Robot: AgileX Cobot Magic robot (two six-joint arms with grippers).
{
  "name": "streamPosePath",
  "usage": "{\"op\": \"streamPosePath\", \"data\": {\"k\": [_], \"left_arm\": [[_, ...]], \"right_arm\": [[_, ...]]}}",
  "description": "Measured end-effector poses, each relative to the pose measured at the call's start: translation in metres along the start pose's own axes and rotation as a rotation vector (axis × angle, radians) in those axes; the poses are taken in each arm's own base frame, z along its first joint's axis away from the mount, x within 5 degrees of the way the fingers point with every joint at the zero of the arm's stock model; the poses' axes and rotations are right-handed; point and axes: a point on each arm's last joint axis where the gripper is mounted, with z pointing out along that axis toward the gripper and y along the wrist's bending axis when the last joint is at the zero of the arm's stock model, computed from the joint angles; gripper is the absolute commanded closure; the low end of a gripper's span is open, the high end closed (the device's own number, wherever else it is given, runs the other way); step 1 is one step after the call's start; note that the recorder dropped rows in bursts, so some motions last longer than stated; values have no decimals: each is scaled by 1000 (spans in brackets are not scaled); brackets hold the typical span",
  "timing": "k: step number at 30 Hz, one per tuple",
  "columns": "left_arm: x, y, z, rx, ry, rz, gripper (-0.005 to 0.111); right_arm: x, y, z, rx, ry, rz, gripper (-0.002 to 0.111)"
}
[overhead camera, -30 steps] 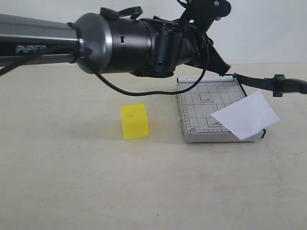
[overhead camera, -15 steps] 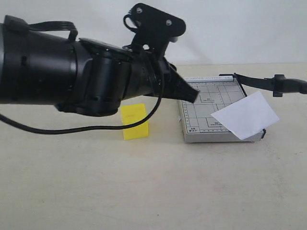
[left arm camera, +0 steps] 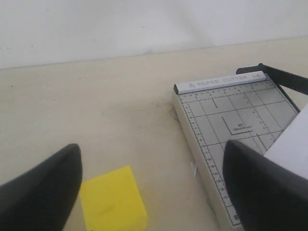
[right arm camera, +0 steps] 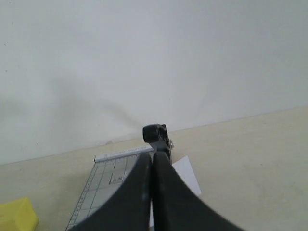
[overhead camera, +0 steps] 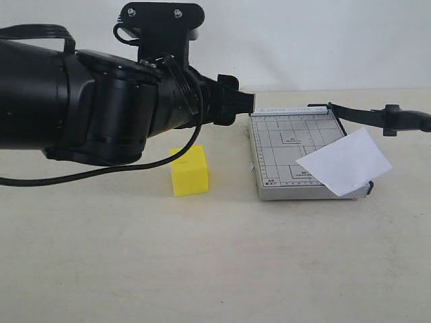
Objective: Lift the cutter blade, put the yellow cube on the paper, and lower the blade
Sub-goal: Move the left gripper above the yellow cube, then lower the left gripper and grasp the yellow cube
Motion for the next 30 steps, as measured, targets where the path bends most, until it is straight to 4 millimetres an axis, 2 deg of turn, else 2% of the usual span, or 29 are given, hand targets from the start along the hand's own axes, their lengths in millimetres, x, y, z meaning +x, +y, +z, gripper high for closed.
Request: {"op": "streamPosePath", "data": {"k": [5, 10, 14, 20, 24, 27, 30], "left_arm": [[-6, -3, -1, 17, -13, -32, 29], [-8, 6, 4, -61, -26, -48, 29], [8, 13, 25, -133, 14, -25, 29], [36, 10, 57, -170, 88, 23, 29], [38, 21, 72, -207, 98, -26, 26], [34, 33, 77, -239, 86, -136, 26], [35, 39, 82, -249, 93, -154, 26]], "right_arm": [[-2, 0, -3, -8, -35, 0, 108], [-3, 0, -3, -8, -39, 0, 108], [-3, 0, -3, -8, -39, 0, 108], [-3, 0, -3, -8, -39, 0, 108], [-3, 0, -3, -8, -39, 0, 108], [-3, 0, -3, -8, -39, 0, 108], [-3, 0, -3, -8, -39, 0, 108]]}}
